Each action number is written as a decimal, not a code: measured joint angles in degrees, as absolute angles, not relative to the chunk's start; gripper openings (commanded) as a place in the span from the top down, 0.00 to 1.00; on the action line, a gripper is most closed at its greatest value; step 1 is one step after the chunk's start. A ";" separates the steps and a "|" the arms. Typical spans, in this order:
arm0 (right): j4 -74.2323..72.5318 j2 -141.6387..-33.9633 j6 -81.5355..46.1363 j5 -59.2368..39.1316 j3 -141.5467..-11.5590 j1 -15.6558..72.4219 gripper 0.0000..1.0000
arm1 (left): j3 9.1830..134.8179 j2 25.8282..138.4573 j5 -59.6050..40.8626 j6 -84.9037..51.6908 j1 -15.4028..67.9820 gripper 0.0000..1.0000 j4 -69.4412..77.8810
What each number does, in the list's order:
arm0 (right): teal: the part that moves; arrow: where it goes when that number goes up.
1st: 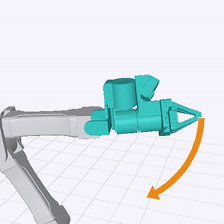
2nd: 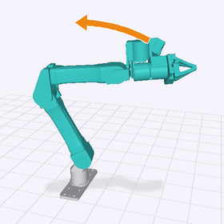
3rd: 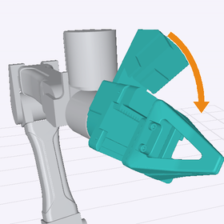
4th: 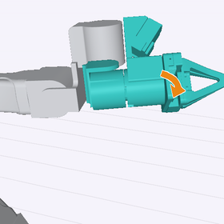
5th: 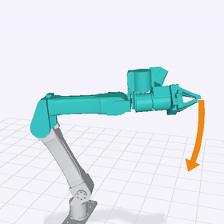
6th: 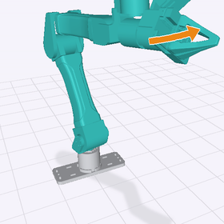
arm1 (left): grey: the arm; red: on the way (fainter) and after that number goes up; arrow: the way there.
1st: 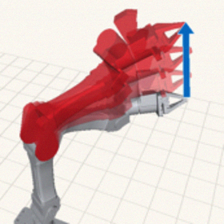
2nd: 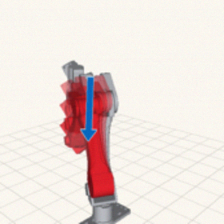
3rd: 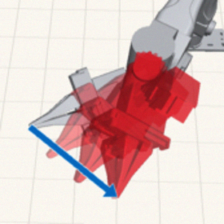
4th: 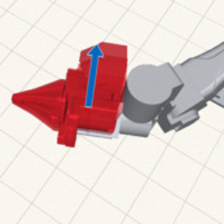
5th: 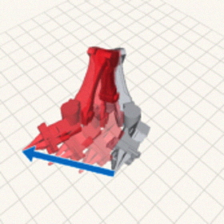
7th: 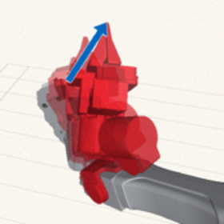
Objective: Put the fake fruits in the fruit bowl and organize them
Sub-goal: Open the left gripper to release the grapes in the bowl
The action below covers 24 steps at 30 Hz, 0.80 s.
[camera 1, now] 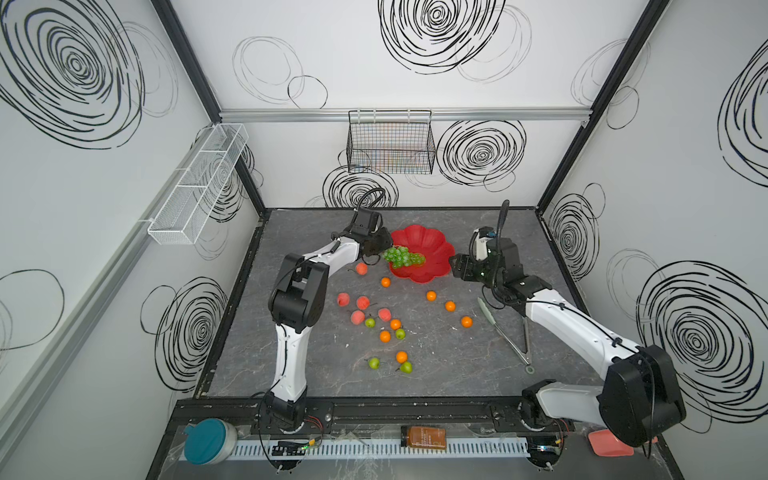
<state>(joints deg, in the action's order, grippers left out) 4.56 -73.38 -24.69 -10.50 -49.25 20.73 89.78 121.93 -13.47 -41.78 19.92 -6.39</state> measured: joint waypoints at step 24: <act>4.56 -72.75 -24.64 -9.41 -49.19 20.99 0.23 | 89.86 121.71 -14.13 -41.36 22.20 0.53 -6.74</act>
